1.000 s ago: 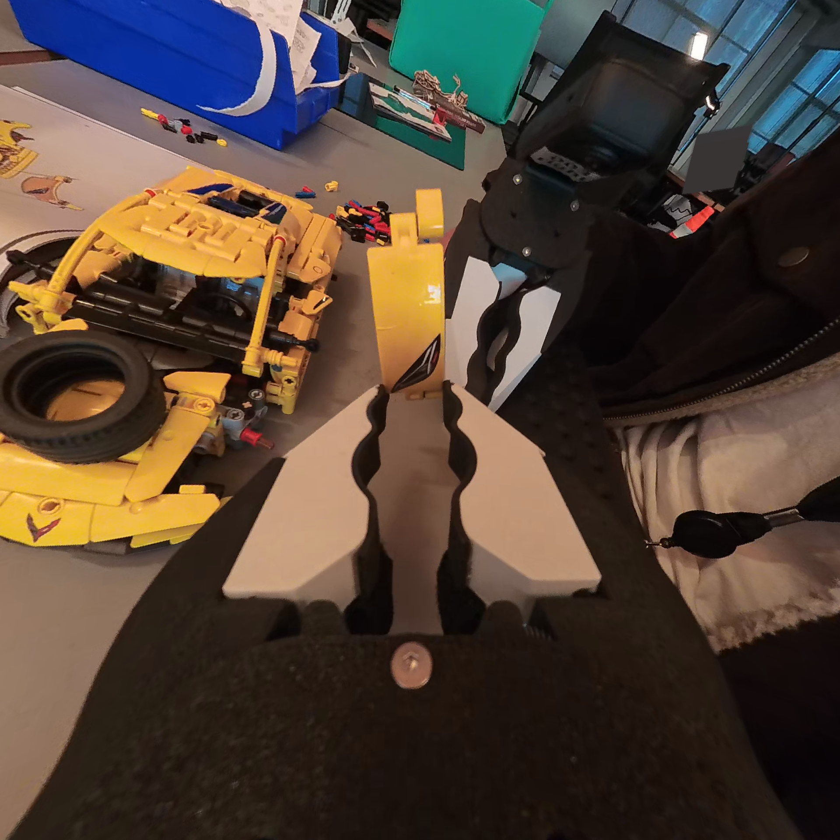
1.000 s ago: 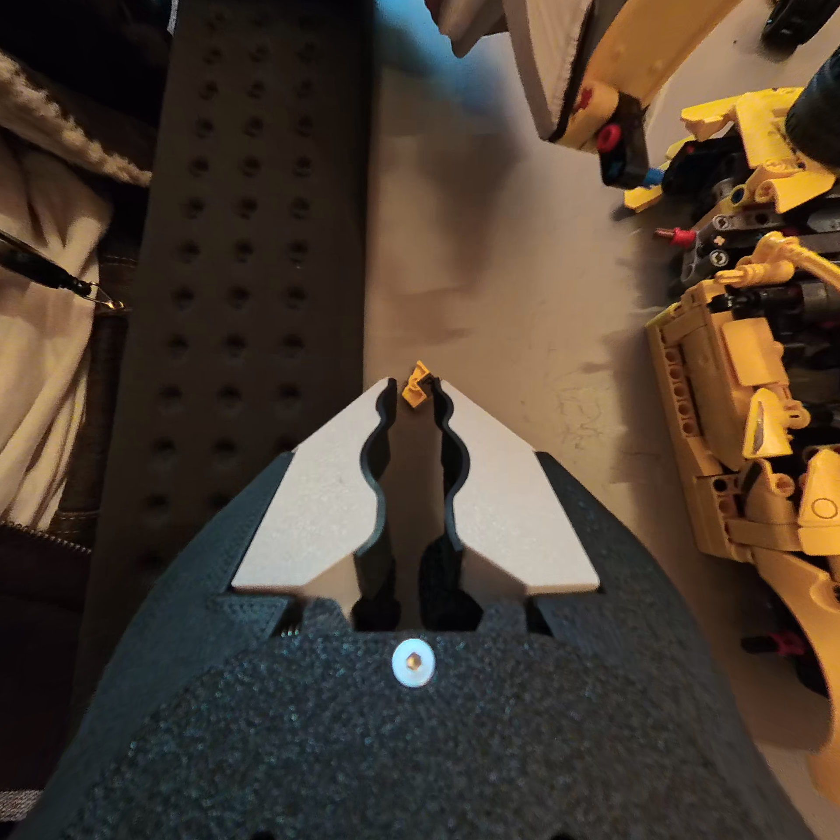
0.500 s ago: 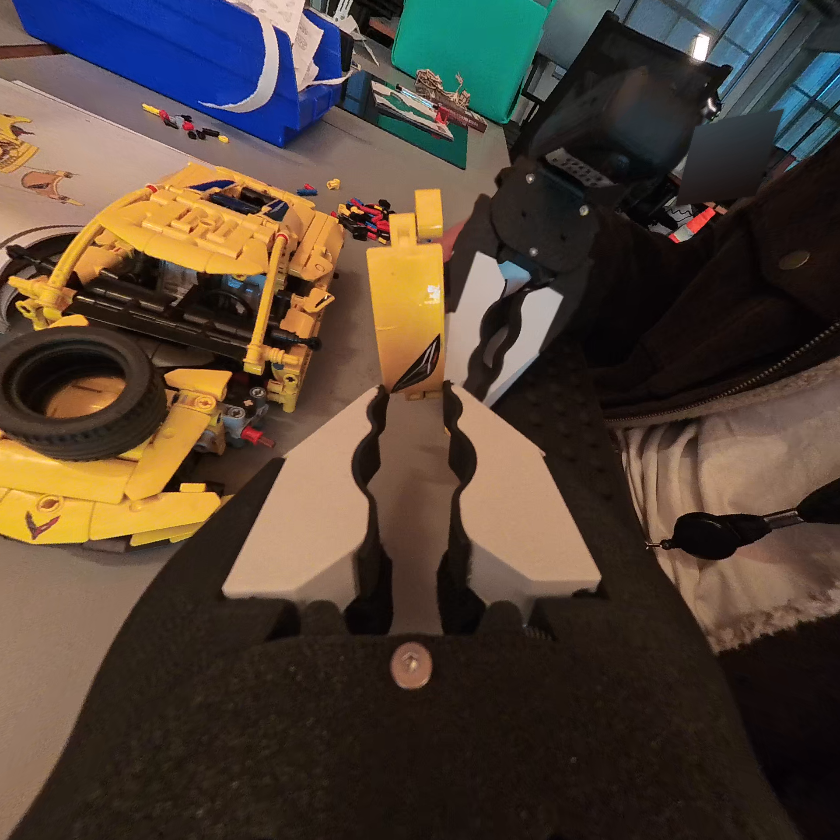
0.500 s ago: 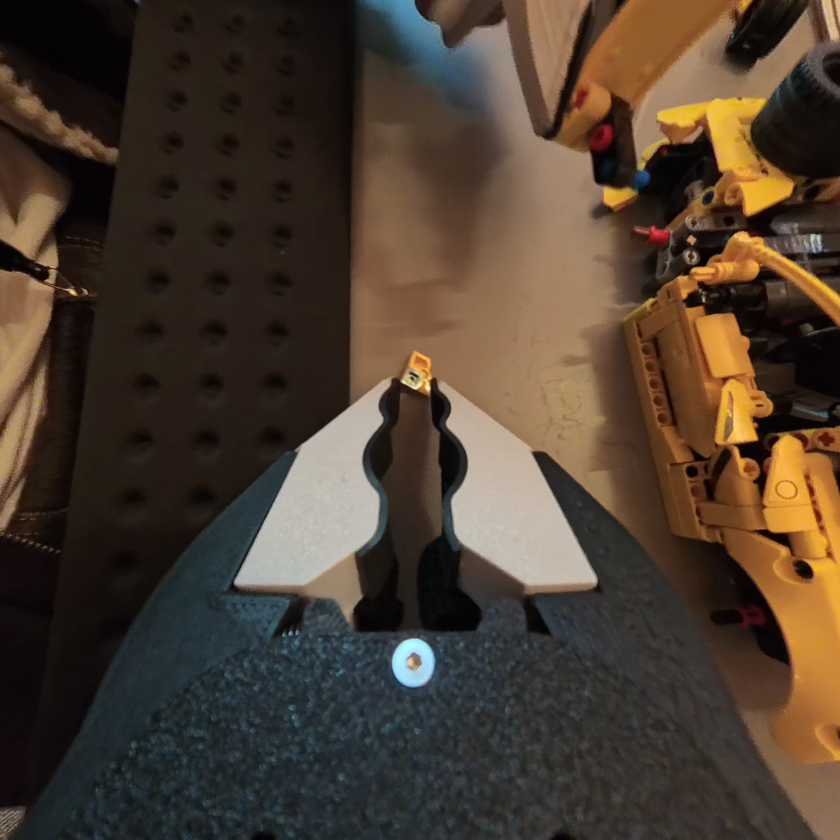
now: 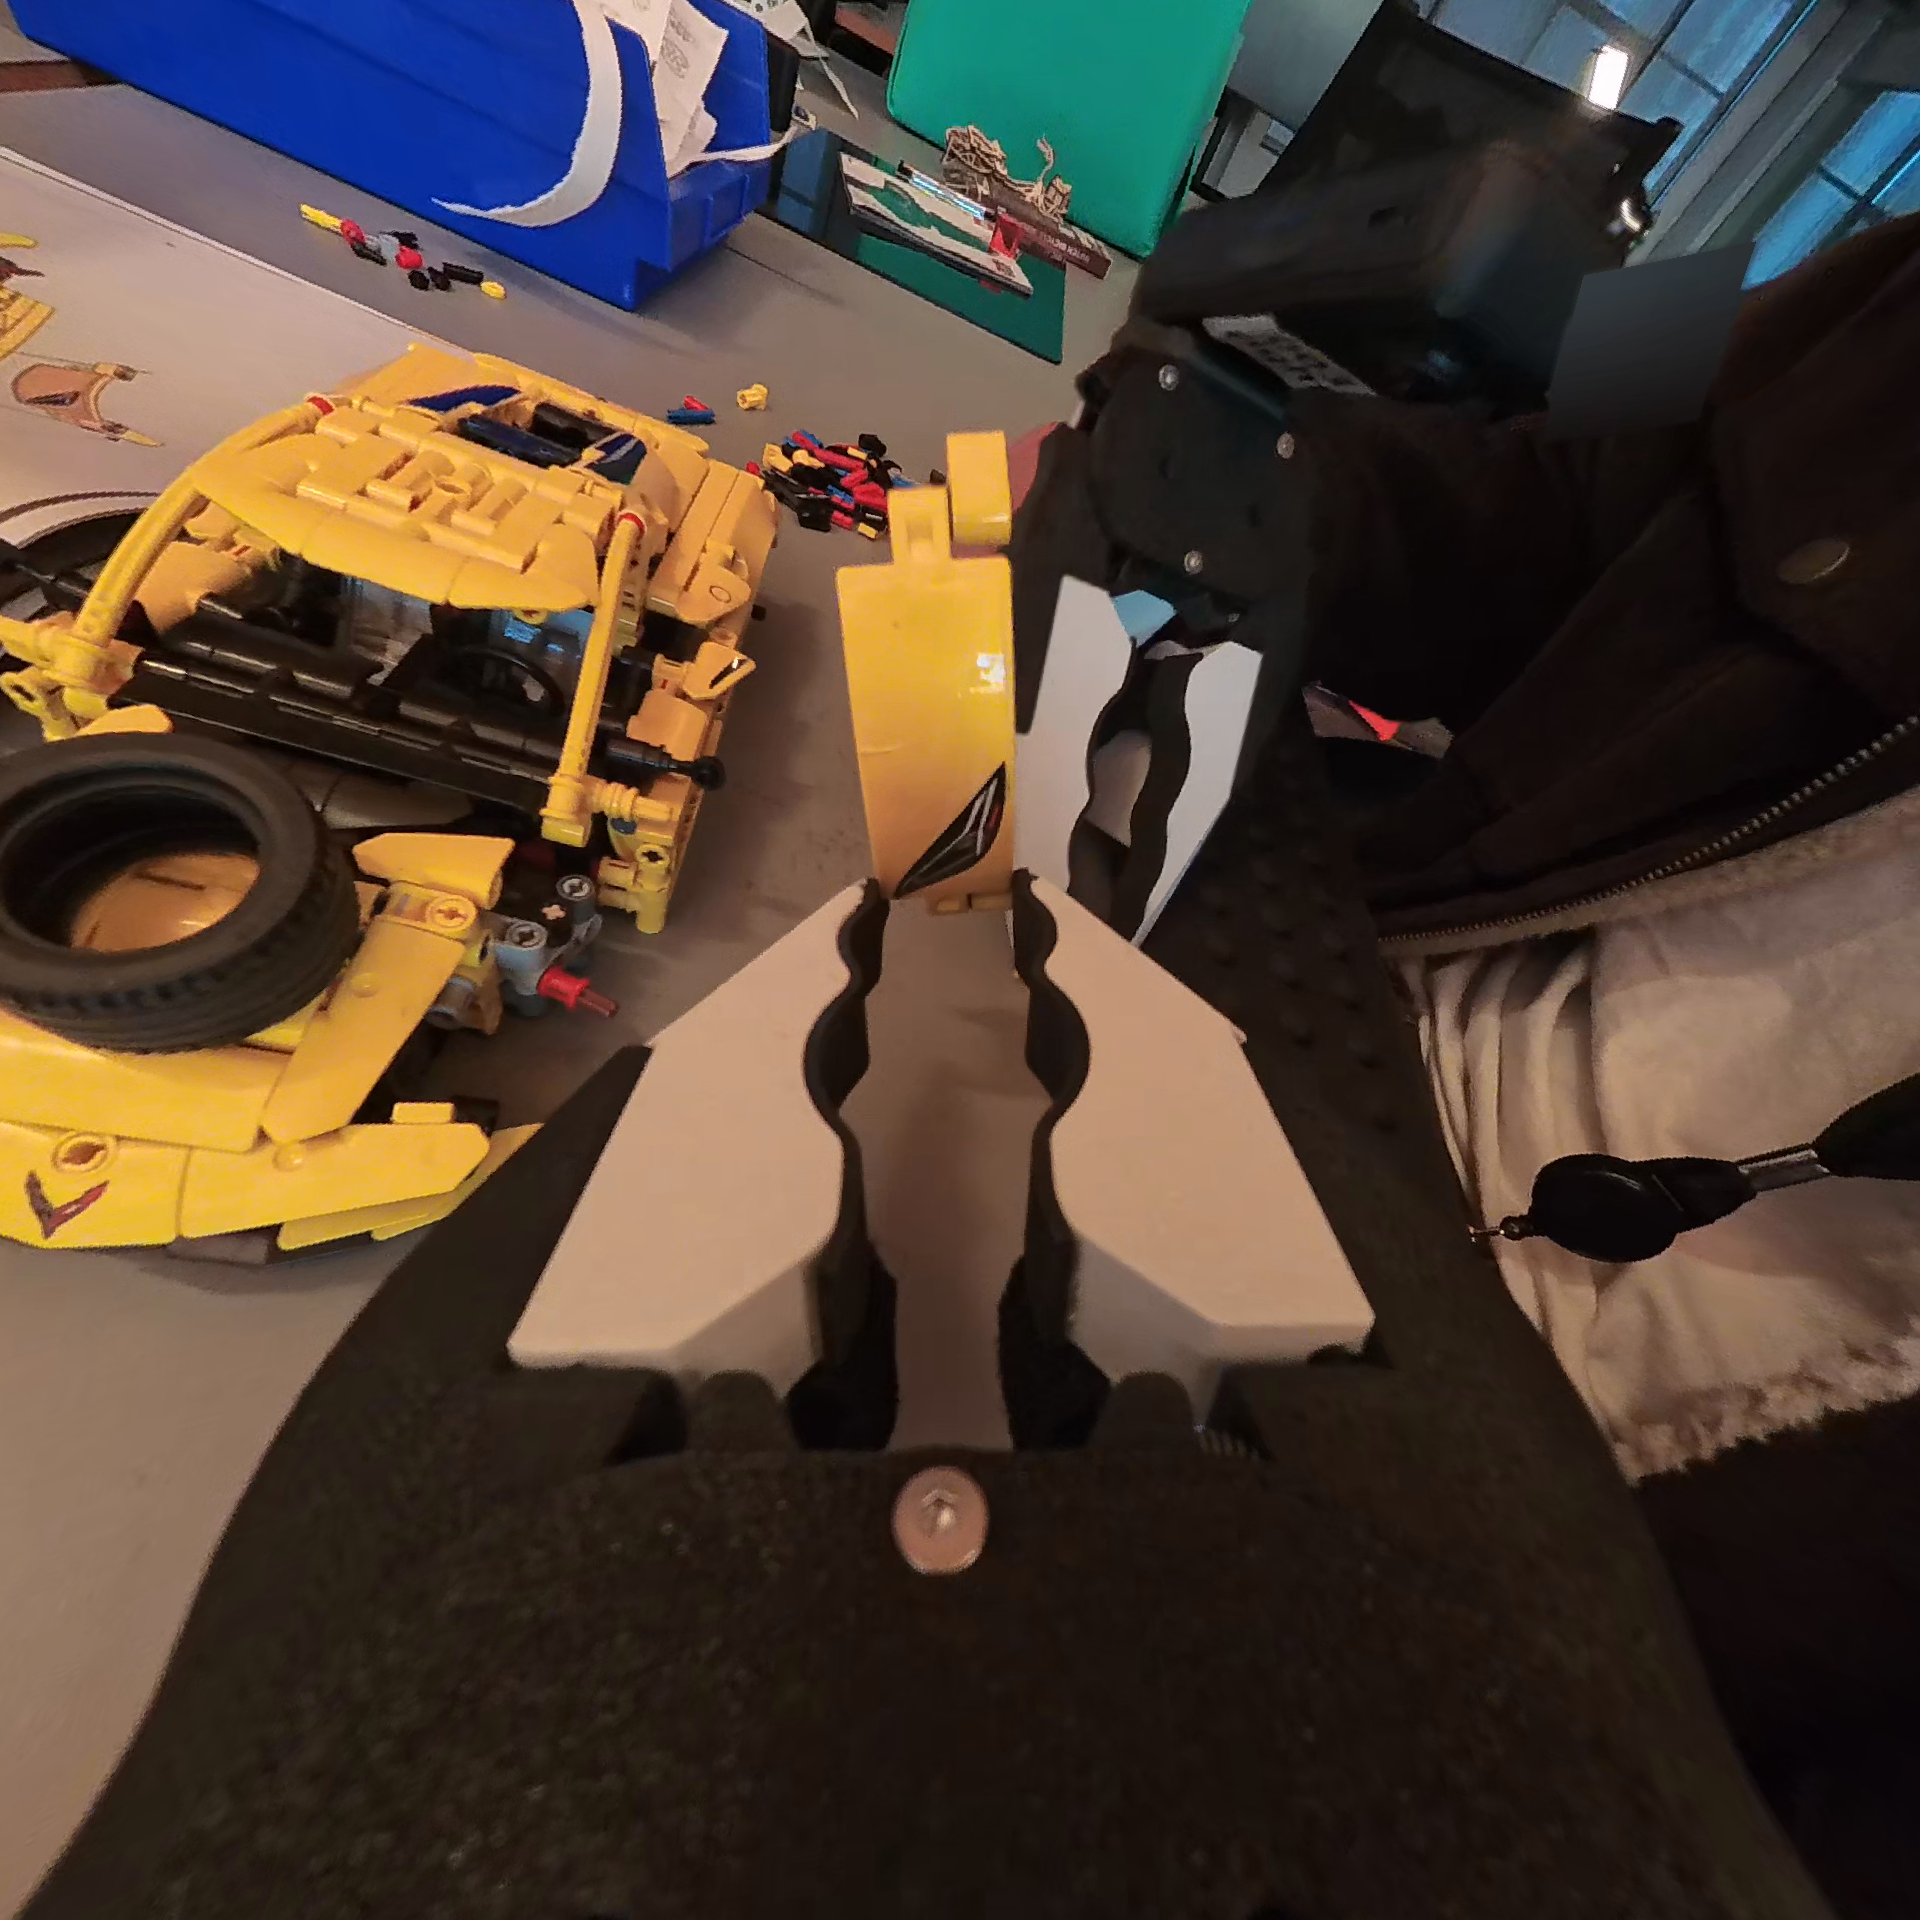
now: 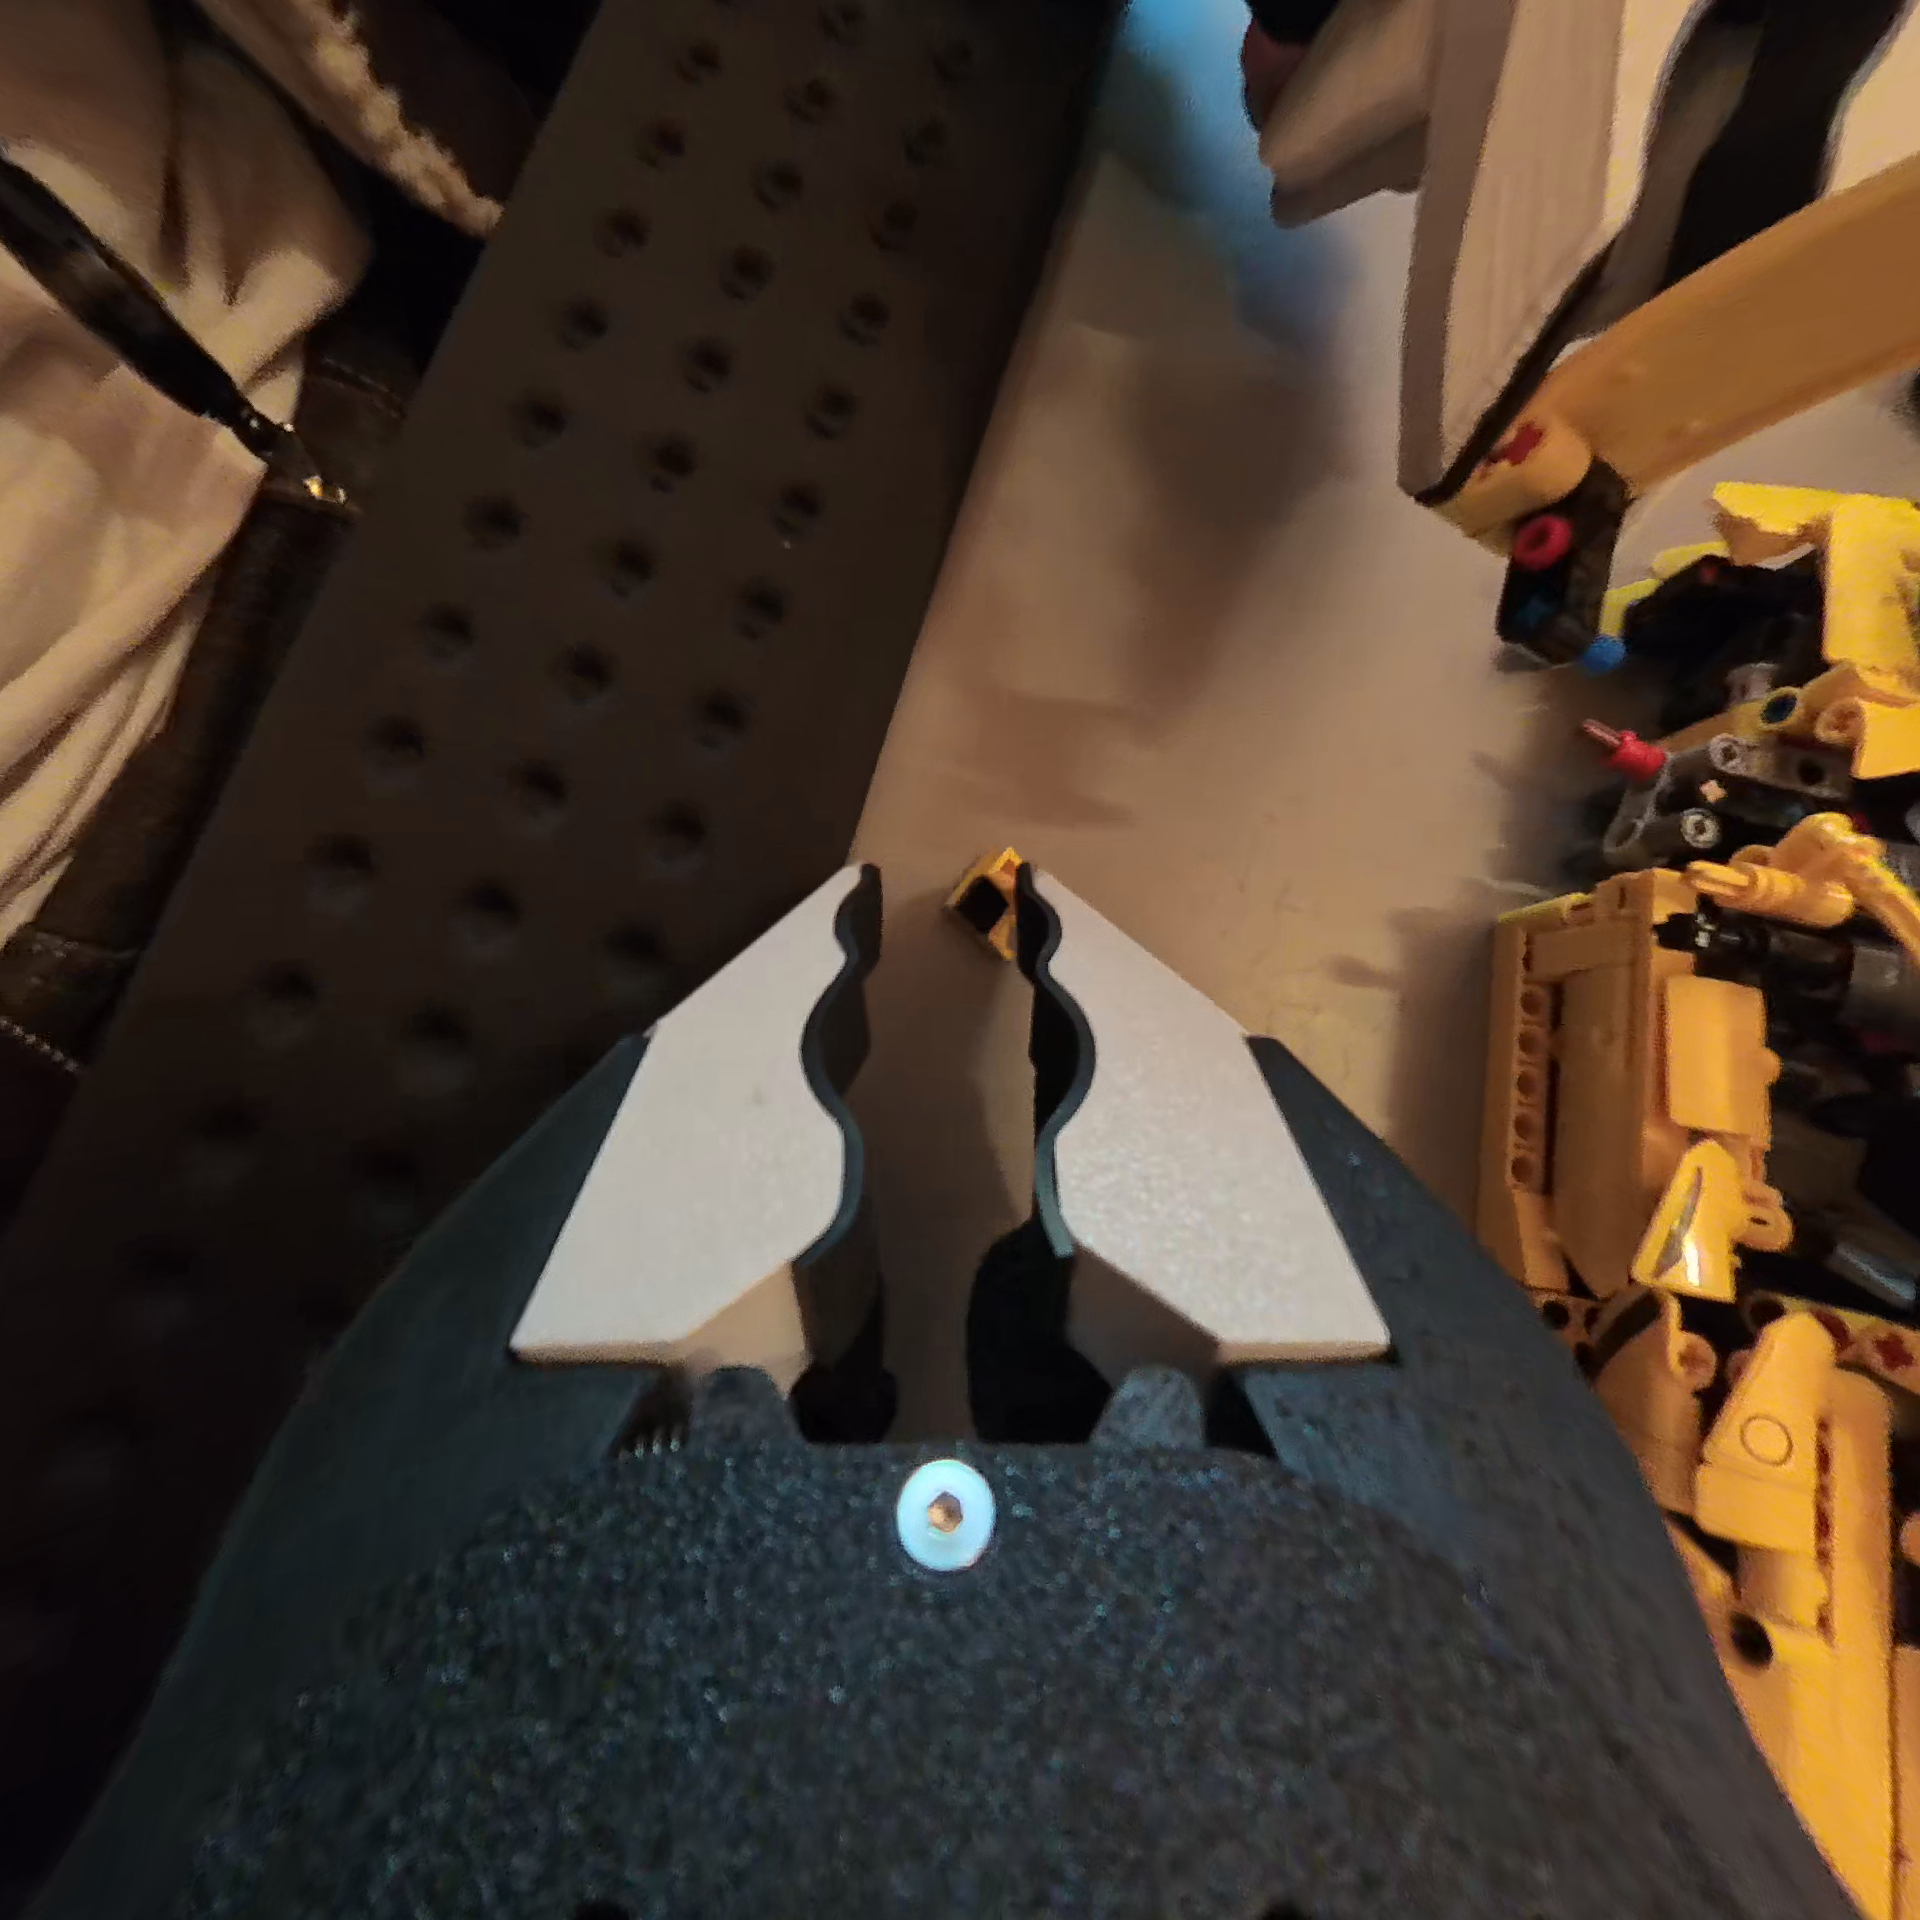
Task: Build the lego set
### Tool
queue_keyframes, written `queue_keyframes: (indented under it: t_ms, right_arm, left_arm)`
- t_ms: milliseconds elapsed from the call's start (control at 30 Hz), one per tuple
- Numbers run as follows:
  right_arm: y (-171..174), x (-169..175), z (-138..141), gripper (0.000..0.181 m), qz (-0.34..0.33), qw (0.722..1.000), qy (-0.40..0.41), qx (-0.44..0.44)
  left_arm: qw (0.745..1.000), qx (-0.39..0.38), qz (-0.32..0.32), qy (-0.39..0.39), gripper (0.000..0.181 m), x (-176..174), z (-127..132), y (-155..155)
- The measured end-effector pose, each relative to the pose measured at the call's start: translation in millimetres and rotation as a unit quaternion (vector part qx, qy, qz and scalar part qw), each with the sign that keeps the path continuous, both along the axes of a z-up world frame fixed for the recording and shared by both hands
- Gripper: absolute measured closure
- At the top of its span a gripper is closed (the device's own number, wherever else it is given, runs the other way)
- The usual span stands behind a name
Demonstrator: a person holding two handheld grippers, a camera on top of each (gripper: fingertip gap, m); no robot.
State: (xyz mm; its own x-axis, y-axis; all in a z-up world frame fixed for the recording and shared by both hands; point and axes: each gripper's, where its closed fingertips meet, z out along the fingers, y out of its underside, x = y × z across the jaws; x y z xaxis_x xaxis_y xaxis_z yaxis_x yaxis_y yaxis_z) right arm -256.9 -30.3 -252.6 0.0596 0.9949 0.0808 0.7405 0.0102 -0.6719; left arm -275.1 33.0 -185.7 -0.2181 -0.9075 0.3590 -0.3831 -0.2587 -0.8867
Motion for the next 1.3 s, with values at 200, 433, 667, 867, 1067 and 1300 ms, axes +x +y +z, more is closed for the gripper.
queue_keyframes:
  t_ms: [200,433,667,867,1067,1300]
  right_arm:
    - [-0.8,-4.9,-3.1,0.163,0.022,1.000,0.012,-0.012]
    - [7.3,2.8,-0.8,0.168,-0.013,1.000,0.020,0.004]
    - [1.7,13.5,3.8,0.167,-0.011,1.000,0.024,0.007]
    - [0.5,8.3,-3.3,0.169,-0.003,1.000,0.011,-0.006]
    - [4.5,7.6,-1.7,0.170,-0.082,0.992,0.042,-0.085]
    - [29.5,-1.1,-0.4,0.171,-0.207,0.956,0.098,-0.183]
  left_arm:
    - [1.000,0.001,0.000,0.002,0.157,0.2,-0.8,0.2]
    - [1.000,0.003,0.000,0.006,0.157,0.4,-2.6,-0.1]
    - [1.000,0.004,-0.006,0.011,0.157,0.5,-4.7,-2.2]
    - [0.996,0.058,-0.027,0.064,0.157,0.0,-28.2,-11.6]
    - [0.985,0.125,-0.040,0.112,0.157,0.4,-50.6,-16.0]
    - [0.979,0.175,-0.036,0.096,0.157,7.0,-47.7,-17.9]
